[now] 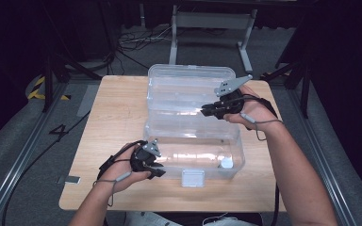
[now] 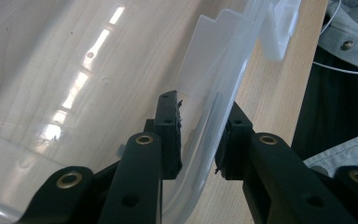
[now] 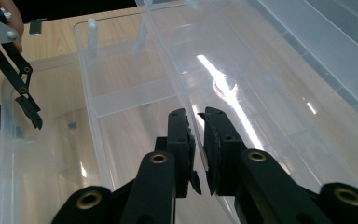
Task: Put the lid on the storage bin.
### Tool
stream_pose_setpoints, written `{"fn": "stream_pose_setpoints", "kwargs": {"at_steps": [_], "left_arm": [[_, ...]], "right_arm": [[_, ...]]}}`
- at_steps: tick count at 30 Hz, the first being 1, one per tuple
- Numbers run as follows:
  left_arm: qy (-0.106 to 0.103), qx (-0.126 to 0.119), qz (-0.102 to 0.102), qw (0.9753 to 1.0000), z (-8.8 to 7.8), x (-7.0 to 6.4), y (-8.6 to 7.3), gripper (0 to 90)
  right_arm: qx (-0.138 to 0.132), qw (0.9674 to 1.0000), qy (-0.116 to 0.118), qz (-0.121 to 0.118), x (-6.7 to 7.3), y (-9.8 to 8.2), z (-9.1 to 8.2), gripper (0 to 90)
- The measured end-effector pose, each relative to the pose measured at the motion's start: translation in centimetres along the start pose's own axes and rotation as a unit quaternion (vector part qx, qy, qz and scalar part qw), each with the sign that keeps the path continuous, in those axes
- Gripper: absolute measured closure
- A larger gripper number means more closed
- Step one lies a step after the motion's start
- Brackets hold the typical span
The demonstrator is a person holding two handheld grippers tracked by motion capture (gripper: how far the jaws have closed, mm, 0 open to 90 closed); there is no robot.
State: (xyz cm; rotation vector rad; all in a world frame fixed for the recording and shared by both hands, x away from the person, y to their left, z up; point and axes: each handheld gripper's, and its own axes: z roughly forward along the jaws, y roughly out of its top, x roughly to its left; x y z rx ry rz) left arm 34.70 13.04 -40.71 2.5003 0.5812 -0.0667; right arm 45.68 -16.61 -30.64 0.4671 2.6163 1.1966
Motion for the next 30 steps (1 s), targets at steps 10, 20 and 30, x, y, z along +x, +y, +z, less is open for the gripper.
{"fn": "stream_pose_setpoints", "kwargs": {"at_steps": [10, 20, 30], "left_arm": [[0.000, -0.001, -0.001, 1.0000, 0.0, 0.0, 0.0, 73.7], [-0.001, -0.001, -0.001, 1.0000, 0.0, 0.0, 0.0, 73.6], [-0.002, -0.001, -0.004, 1.0000, 0.0, 0.0, 0.0, 73.6]], "right_arm": [[-0.001, 0.9999, 0.004, -0.016, 1.0, -0.1, -0.6, 81.1], [0.000, 0.9995, 0.000, -0.032, 1.9, -0.3, -0.9, 81.0], [0.002, 0.9992, 0.006, -0.039, 2.7, -0.4, -1.3, 80.9]]}}
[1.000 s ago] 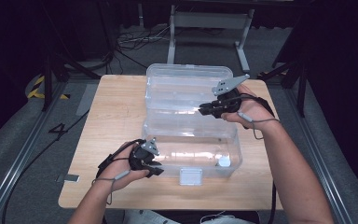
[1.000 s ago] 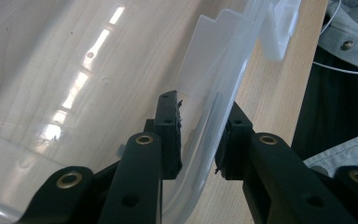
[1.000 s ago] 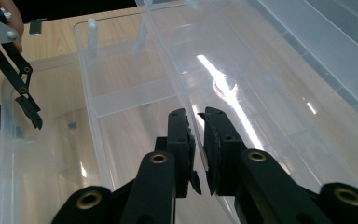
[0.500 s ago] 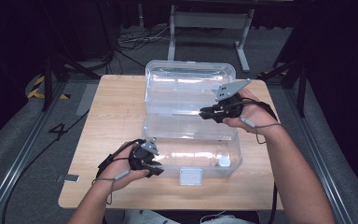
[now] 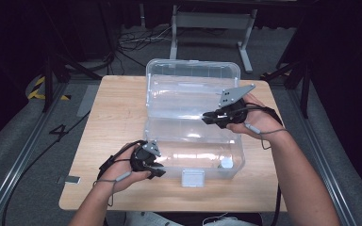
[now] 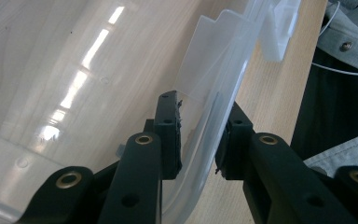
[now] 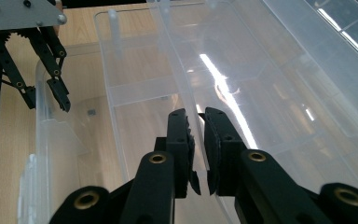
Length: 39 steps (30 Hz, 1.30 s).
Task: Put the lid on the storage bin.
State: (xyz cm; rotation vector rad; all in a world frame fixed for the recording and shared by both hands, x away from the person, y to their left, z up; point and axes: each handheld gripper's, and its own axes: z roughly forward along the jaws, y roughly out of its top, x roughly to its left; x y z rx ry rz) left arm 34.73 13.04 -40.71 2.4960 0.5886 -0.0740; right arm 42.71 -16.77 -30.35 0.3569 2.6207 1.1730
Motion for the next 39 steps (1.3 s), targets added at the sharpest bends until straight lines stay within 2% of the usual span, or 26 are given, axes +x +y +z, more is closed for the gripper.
{"fn": "stream_pose_setpoints", "kwargs": {"at_steps": [8, 39], "left_arm": [[-0.001, -0.001, -0.001, 1.0000, 0.0, 0.0, 0.0, 73.6], [-0.002, 0.000, -0.003, 1.0000, 0.0, 0.0, 0.0, 73.5]], "right_arm": [[0.000, 0.9997, -0.013, -0.021, 0.8, -0.2, -0.2, 81.0], [0.000, 0.9993, -0.005, -0.036, 2.3, -0.7, -0.6, 80.6]]}}
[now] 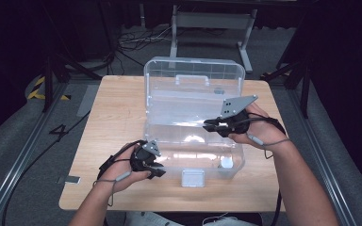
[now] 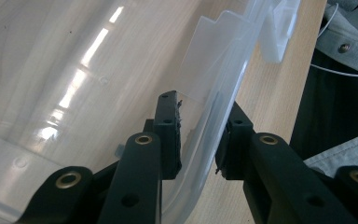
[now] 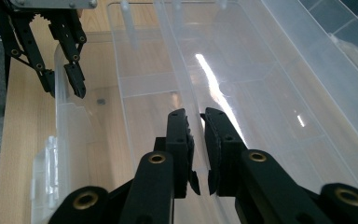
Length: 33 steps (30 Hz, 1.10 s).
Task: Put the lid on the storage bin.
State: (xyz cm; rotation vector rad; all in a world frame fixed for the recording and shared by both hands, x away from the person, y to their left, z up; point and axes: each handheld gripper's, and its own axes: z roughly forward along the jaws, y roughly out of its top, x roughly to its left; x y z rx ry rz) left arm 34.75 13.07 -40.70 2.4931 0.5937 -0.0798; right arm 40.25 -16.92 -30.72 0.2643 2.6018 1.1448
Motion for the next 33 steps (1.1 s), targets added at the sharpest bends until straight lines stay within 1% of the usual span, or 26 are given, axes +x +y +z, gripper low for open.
{"fn": "stream_pose_setpoints", "kwargs": {"at_steps": [10, 11, 33], "left_arm": [[0.000, 0.000, -0.001, 1.0000, 0.0, 0.0, 0.0, 73.4], [0.000, 0.000, 0.000, 1.0000, 0.0, 0.0, 0.0, 73.4], [0.000, 0.000, 0.001, 1.0000, 0.0, 0.0, 0.0, 73.4]], "right_arm": [[-0.001, 1.0000, 0.003, -0.007, 0.5, -0.2, -0.1, 79.5], [-0.001, 1.0000, 0.003, -0.005, 0.6, -0.2, -0.1, 79.6], [-0.003, 0.9999, 0.012, -0.012, 1.4, -0.6, -0.2, 78.7]]}}
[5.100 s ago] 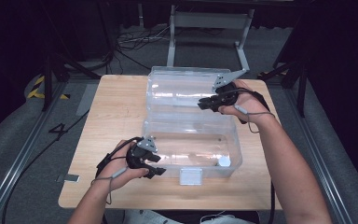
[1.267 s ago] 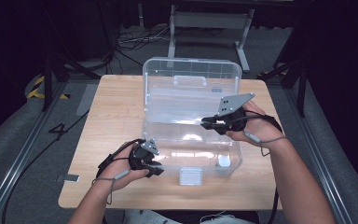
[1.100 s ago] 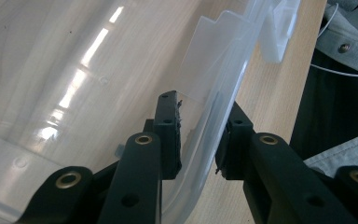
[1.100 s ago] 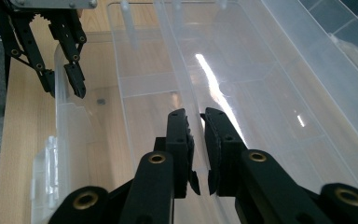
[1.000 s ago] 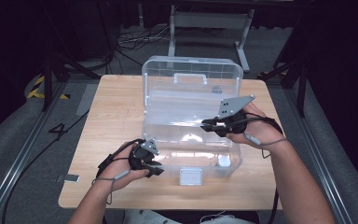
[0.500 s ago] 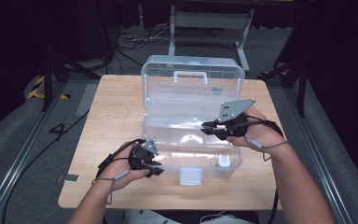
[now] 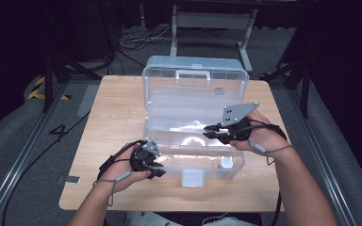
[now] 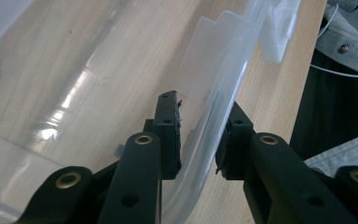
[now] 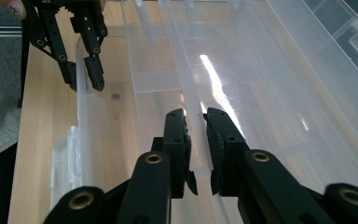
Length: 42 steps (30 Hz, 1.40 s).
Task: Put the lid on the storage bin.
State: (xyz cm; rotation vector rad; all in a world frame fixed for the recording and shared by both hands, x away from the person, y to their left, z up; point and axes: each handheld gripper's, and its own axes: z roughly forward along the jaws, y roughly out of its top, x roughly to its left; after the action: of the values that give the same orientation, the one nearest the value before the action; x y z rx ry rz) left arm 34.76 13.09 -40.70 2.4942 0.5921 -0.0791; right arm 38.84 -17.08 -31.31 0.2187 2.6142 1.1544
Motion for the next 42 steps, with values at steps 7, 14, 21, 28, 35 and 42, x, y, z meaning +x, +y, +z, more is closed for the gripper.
{"fn": "stream_pose_setpoints", "kwargs": {"at_steps": [7, 14, 21, 28, 35, 42], "left_arm": [[0.000, -0.001, 0.000, 1.0000, 0.0, 0.0, 0.0, 73.3], [0.000, -0.001, 0.000, 1.0000, 0.0, 0.0, 0.0, 73.3], [0.001, 0.000, -0.001, 1.0000, 0.0, 0.0, 0.0, 73.3], [0.001, 0.000, 0.001, 1.0000, 0.0, 0.0, 0.0, 73.2], [0.001, -0.001, 0.000, 1.0000, 0.0, 0.0, 0.0, 73.2], [0.001, -0.001, 0.001, 1.0000, 0.0, 0.0, 0.0, 73.2]], "right_arm": [[0.000, 1.0000, 0.005, -0.001, 0.2, -0.1, 0.0, 78.7], [-0.002, 1.0000, 0.009, 0.000, 0.3, -0.2, 0.0, 78.2], [-0.003, 0.9999, 0.014, 0.000, 0.5, -0.4, 0.0, 77.9], [-0.005, 0.9998, 0.018, -0.002, 0.8, -0.5, 0.0, 76.4], [-0.003, 0.9997, 0.023, -0.004, 0.9, -0.6, 0.1, 76.4], [-0.005, 0.9996, 0.027, -0.004, 1.1, -0.8, 0.1, 75.3]]}}
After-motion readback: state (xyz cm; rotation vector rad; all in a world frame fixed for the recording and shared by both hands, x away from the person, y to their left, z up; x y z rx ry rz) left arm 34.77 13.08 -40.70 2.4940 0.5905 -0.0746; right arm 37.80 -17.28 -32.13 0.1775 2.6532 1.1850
